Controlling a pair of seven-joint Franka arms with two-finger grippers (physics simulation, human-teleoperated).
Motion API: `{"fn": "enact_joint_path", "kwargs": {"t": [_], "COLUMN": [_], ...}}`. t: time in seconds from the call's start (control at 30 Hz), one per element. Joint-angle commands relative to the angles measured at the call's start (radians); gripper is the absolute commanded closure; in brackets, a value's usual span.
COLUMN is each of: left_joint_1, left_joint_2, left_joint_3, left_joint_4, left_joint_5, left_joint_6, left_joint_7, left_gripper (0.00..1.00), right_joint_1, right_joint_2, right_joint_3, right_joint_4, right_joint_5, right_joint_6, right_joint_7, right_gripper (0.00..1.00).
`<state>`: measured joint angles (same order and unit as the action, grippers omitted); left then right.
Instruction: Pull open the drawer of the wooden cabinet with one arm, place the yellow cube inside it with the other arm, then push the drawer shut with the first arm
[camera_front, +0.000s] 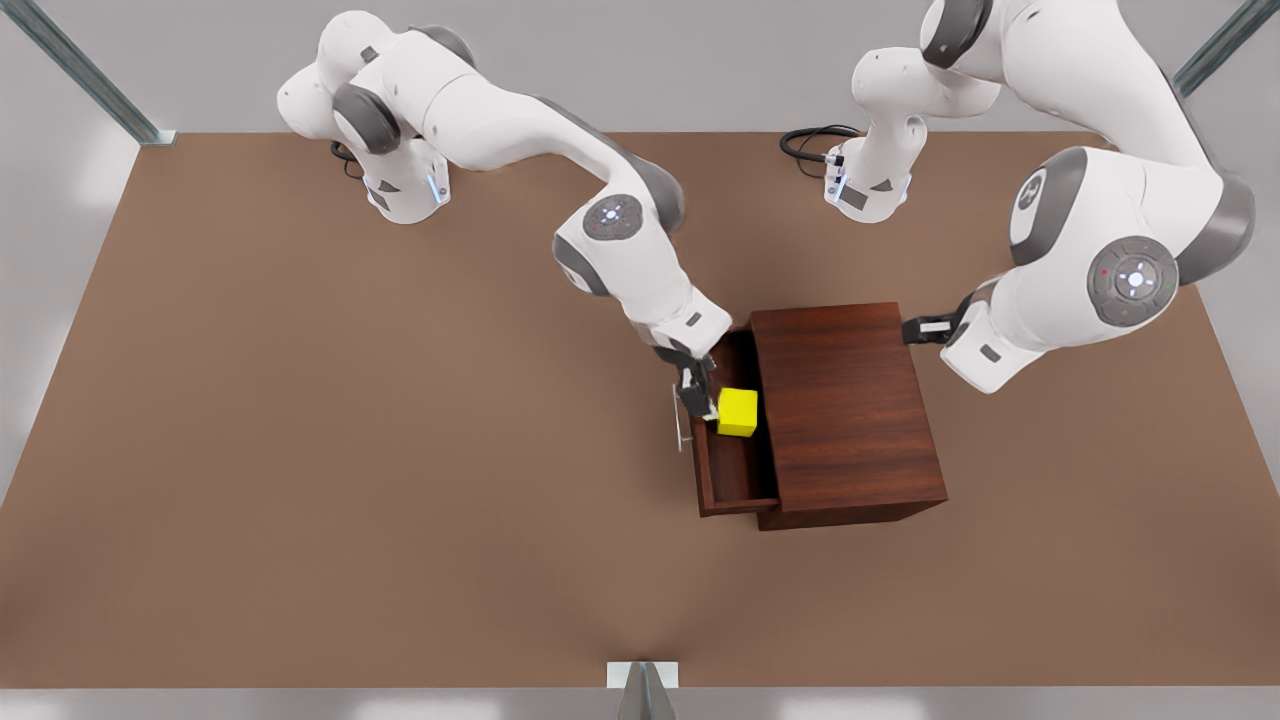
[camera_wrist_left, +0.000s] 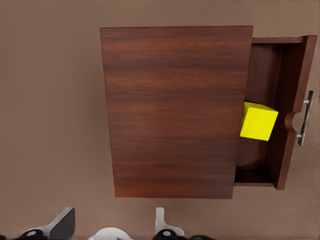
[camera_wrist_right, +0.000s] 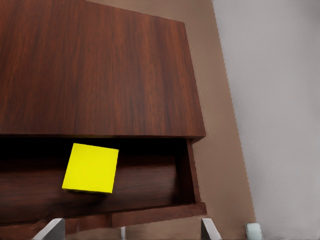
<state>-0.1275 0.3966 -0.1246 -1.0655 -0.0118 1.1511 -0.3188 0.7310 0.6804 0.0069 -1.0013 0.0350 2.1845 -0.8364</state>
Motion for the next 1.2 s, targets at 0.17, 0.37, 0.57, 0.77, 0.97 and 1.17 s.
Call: {"fn": "enact_joint_path", "kwargs": {"t": [0.17, 0.37, 0.57, 0.77, 0.97, 1.17], "left_joint_1": [-0.434, -0.587, -0.584, -0.561, -0.547, -0.535], "left_joint_2": [0.174, 0.321, 0.43, 0.455, 0.484, 0.508], "left_joint_3": [-0.009, 0.0, 0.025, 0.031, 0.026, 0.026], "left_joint_4": [0.009, 0.067, 0.067, 0.03, 0.027, 0.027], "left_joint_5": [-0.022, 0.029, 0.098, 0.093, 0.052, 0.015], "left_joint_6": [0.341, 0.734, 0.978, 0.878, 0.788, 0.727], "left_joint_7": [-1.537, -2.195, -2.691, -2.797, -2.29, -2.1], "left_gripper": [0.79, 0.79, 0.79, 0.79, 0.79, 0.79], "right_joint_1": [-0.091, -0.539, -0.525, -0.512, -0.525, -0.519], "right_joint_2": [-0.124, -0.542, -0.492, -0.481, -0.484, -0.479], "right_joint_3": [-0.576, -0.168, -0.157, -0.156, -0.162, -0.159], "right_joint_4": [-0.008, -0.327, -0.349, -0.33, -0.33, -0.344], "right_joint_5": [-0.135, 0.013, -0.01, -0.038, -0.058, -0.058], "right_joint_6": [-0.903, -0.913, -0.87, -0.838, -0.856, -0.858], "right_joint_7": [0.29, 0.732, 0.731, 0.732, 0.718, 0.714], "right_gripper": [0.0, 0.0, 0.0, 0.0, 0.0, 0.0]}}
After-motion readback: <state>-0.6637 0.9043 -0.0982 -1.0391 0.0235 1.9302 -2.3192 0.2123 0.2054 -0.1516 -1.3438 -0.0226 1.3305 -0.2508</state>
